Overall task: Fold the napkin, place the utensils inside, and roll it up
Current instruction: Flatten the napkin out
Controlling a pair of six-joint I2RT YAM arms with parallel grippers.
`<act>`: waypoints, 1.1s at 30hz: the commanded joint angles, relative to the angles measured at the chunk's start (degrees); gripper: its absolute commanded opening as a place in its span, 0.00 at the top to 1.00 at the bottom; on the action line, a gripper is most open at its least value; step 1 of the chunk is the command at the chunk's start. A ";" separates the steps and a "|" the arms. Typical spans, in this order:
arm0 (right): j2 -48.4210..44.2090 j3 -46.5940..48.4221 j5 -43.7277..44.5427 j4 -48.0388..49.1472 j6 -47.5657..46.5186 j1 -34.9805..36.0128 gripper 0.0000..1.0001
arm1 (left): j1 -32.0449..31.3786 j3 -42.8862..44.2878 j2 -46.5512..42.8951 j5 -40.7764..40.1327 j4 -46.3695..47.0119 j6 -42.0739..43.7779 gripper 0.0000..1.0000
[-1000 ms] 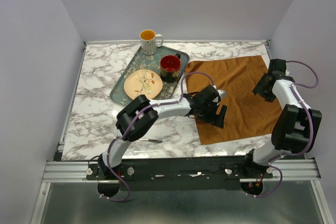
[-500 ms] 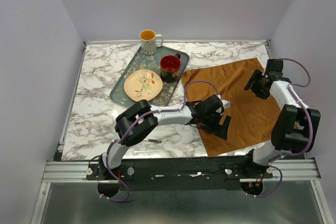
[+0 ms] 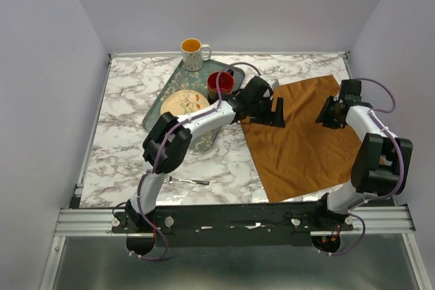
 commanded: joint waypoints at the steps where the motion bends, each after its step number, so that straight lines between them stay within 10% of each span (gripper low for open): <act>1: 1.78 -1.08 -0.81 0.23 2.02 0.89 0.62 | 4.23 3.82 5.69 -4.20 2.88 0.29 0.16; 33: -2.09 -15.68 2.45 -5.66 12.32 0.72 0.67 | 11.44 17.70 21.69 2.91 3.07 -4.11 0.21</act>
